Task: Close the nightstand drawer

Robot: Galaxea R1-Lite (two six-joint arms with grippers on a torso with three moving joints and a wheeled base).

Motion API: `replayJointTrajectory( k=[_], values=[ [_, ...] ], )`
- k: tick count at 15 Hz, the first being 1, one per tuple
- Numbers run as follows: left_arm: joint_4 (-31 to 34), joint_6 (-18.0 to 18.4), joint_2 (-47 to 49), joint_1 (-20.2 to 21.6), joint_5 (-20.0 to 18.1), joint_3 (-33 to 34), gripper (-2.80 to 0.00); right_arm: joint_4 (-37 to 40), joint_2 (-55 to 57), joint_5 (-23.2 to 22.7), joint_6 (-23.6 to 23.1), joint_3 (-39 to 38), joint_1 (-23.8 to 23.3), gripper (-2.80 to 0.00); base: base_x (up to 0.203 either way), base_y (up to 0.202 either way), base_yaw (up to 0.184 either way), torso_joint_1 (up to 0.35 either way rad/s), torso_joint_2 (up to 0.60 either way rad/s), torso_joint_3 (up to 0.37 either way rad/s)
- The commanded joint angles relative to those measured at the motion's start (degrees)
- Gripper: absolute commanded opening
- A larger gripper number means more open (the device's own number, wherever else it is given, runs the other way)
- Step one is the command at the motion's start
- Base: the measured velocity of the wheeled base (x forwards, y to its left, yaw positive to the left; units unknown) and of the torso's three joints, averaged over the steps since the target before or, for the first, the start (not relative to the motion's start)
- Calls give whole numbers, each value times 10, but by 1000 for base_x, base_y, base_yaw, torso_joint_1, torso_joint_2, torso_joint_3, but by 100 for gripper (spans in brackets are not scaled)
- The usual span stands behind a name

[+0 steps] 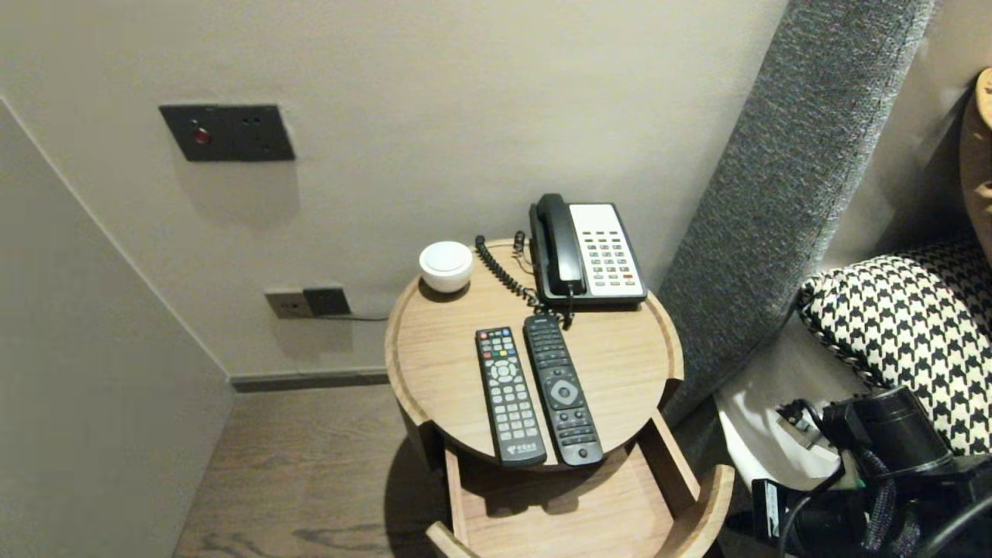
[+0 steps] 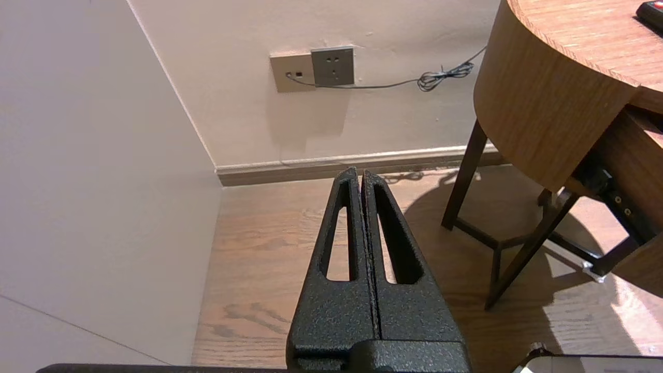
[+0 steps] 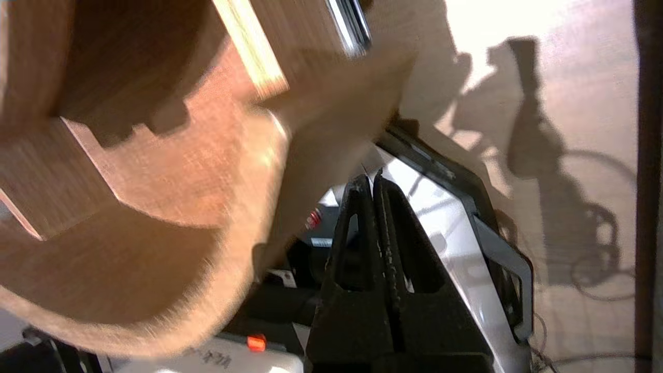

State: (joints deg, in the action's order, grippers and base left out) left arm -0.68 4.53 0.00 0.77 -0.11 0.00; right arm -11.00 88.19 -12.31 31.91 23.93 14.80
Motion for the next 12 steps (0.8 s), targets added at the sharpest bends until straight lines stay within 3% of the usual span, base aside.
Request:
replayJointTrajectory(
  k=[1, 12],
  values=[
    [0, 0, -1, 0, 0, 0, -280, -1, 26, 0, 2, 22, 1, -280, 0, 0, 0, 0, 0, 0],
    [0, 0, -1, 0, 0, 0, -280, 5, 86, 1, 1, 138, 8, -280, 0, 0, 0, 0, 0, 0]
  ],
)
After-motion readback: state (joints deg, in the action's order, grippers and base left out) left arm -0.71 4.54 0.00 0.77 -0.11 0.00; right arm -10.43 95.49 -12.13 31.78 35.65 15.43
